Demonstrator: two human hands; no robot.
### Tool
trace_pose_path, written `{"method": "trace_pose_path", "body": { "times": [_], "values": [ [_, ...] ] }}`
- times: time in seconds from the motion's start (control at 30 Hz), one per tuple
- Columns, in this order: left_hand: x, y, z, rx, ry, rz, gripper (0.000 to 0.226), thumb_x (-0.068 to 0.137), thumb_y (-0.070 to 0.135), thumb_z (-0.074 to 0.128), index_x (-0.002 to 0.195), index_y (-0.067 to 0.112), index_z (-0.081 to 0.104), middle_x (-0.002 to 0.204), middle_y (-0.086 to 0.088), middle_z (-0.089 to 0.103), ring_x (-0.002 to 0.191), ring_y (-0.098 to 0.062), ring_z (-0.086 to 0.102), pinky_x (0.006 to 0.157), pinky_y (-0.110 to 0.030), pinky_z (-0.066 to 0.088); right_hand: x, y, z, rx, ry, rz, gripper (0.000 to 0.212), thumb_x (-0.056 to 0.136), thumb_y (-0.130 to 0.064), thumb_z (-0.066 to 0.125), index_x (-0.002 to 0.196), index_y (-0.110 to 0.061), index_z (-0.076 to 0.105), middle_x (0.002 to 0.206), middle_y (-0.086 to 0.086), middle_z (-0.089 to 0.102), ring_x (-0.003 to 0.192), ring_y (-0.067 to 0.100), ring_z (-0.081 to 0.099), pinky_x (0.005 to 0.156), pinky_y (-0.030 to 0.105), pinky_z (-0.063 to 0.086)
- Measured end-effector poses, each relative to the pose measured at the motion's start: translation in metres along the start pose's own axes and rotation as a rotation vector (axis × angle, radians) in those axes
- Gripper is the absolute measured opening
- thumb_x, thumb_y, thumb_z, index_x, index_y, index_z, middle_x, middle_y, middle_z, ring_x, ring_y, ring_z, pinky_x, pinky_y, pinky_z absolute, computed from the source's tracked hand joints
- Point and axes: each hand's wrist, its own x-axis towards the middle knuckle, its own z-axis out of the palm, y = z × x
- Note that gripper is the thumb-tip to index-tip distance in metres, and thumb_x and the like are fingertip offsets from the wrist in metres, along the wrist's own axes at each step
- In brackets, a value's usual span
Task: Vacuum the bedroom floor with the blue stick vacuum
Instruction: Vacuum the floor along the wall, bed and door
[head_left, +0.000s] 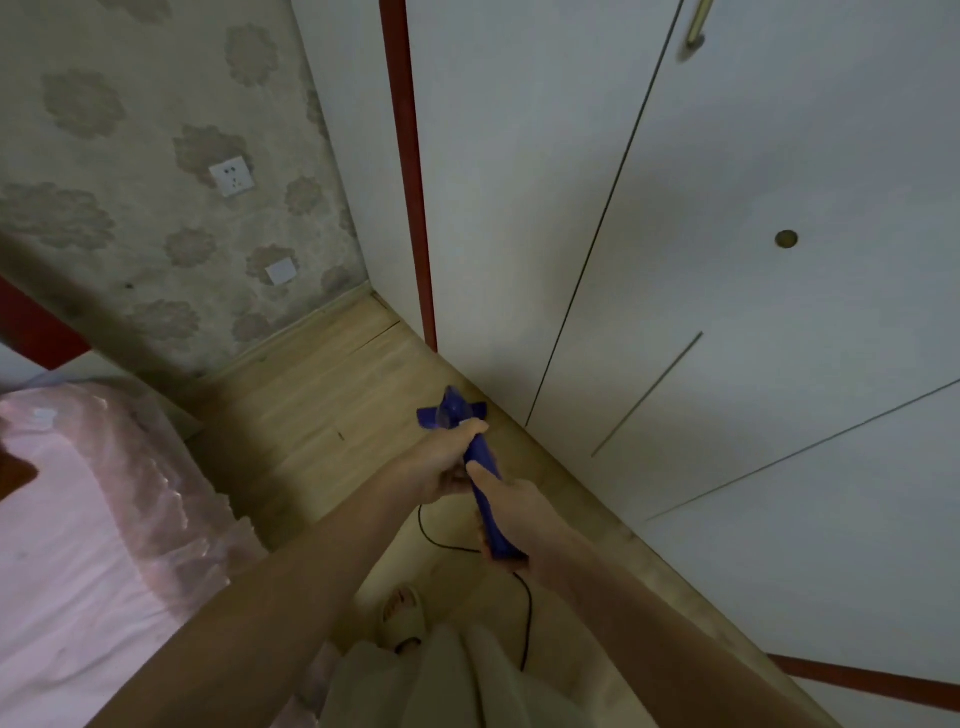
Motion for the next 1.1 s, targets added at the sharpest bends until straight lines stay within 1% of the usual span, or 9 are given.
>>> {"method": "trace_pose_path", "body": {
  "times": [0.07, 0.27, 0.4, 0.6, 0.73, 0.83, 0.97, 1.03, 1.1],
  "values": [
    [0.0, -0.006, 0.003, -0.033, 0.048, 0.015, 0.024, 0.097, 0.03, 0.052, 0.087, 0.009, 0.057, 0.077, -0.007, 0.064, 0.075, -0.022, 0.063, 0.086, -0.04, 0.053, 0.005, 0.005, -0.005, -0.076, -0.019, 0.003, 0.042, 0.096, -0.054, 0.048, 0.105, -0.014, 0.054, 0.07, 0.001, 0.056, 0.052, 0.01, 0.053, 0.053, 0.024, 0.047],
    [-0.013, -0.013, 0.003, -0.075, 0.153, 0.063, 0.023, 0.096, 0.03, 0.049, 0.089, 0.009, 0.058, 0.078, -0.006, 0.064, 0.066, -0.016, 0.06, 0.06, -0.03, 0.051, 0.003, 0.007, -0.009, -0.07, -0.097, -0.013, 0.042, 0.094, -0.05, 0.055, 0.1, -0.009, 0.055, 0.068, 0.001, 0.056, 0.049, 0.009, 0.053, 0.045, 0.021, 0.044],
    [-0.034, -0.027, -0.005, -0.204, 0.244, 0.027, 0.023, 0.099, 0.024, 0.047, 0.081, 0.01, 0.054, 0.072, -0.005, 0.06, 0.062, -0.015, 0.057, 0.053, -0.028, 0.048, -0.006, 0.011, -0.008, -0.189, -0.205, -0.021, 0.044, 0.092, -0.053, 0.055, 0.092, -0.009, 0.057, 0.061, 0.001, 0.058, 0.045, 0.009, 0.054, 0.044, 0.021, 0.044],
    [-0.051, -0.049, -0.019, -0.425, 0.299, -0.015, 0.016, 0.099, 0.023, 0.048, 0.095, 0.007, 0.053, 0.078, -0.008, 0.062, 0.068, -0.017, 0.061, 0.05, -0.028, 0.049, -0.005, 0.005, -0.009, -0.41, -0.341, -0.043, 0.043, 0.092, -0.052, 0.056, 0.092, -0.01, 0.059, 0.059, -0.001, 0.061, 0.049, 0.009, 0.057, 0.046, 0.021, 0.045],
    [-0.039, -0.039, -0.022, -0.509, 0.27, -0.008, 0.024, 0.099, 0.022, 0.049, 0.117, 0.006, 0.049, 0.083, -0.009, 0.064, 0.07, -0.019, 0.063, 0.055, -0.032, 0.054, 0.009, -0.017, -0.012, -0.582, -0.343, -0.097, 0.043, 0.096, -0.051, 0.049, 0.08, -0.013, 0.058, 0.049, -0.006, 0.059, 0.04, 0.004, 0.055, 0.042, 0.016, 0.044],
    [-0.02, -0.022, -0.027, -0.529, 0.277, -0.007, 0.03, 0.1, 0.024, 0.047, 0.126, 0.008, 0.043, 0.092, -0.012, 0.063, 0.072, -0.02, 0.063, 0.055, -0.034, 0.055, 0.029, -0.032, -0.012, -0.594, -0.347, -0.106, 0.046, 0.096, -0.054, 0.045, 0.079, -0.012, 0.057, 0.053, -0.003, 0.058, 0.04, 0.005, 0.053, 0.041, 0.016, 0.043],
    [0.009, -0.004, -0.05, -0.543, 0.299, -0.017, 0.017, 0.101, 0.023, 0.047, 0.112, 0.011, 0.044, 0.108, -0.016, 0.062, 0.077, -0.023, 0.062, 0.064, -0.039, 0.054, 0.064, -0.05, 0.004, -0.636, -0.329, -0.105, 0.048, 0.097, -0.054, 0.044, 0.079, -0.012, 0.056, 0.06, 0.0, 0.059, 0.043, 0.005, 0.055, 0.045, 0.018, 0.046],
    [0.023, 0.007, -0.067, -0.552, 0.315, -0.027, 0.012, 0.1, 0.021, 0.047, 0.105, 0.013, 0.041, 0.102, -0.016, 0.061, 0.074, -0.023, 0.06, 0.071, -0.041, 0.053, 0.082, -0.06, 0.019, -0.655, -0.319, -0.114, 0.049, 0.097, -0.056, 0.043, 0.08, -0.012, 0.057, 0.062, 0.0, 0.061, 0.046, 0.006, 0.057, 0.049, 0.019, 0.047],
    [0.035, 0.021, -0.087, -0.565, 0.319, -0.037, 0.012, 0.1, 0.021, 0.048, 0.105, 0.012, 0.042, 0.092, -0.013, 0.059, 0.072, -0.022, 0.059, 0.074, -0.04, 0.052, 0.101, -0.073, 0.036, -0.652, -0.32, -0.123, 0.047, 0.098, -0.053, 0.041, 0.079, -0.012, 0.055, 0.063, 0.001, 0.059, 0.042, 0.005, 0.056, 0.046, 0.017, 0.046]
  ]
}}
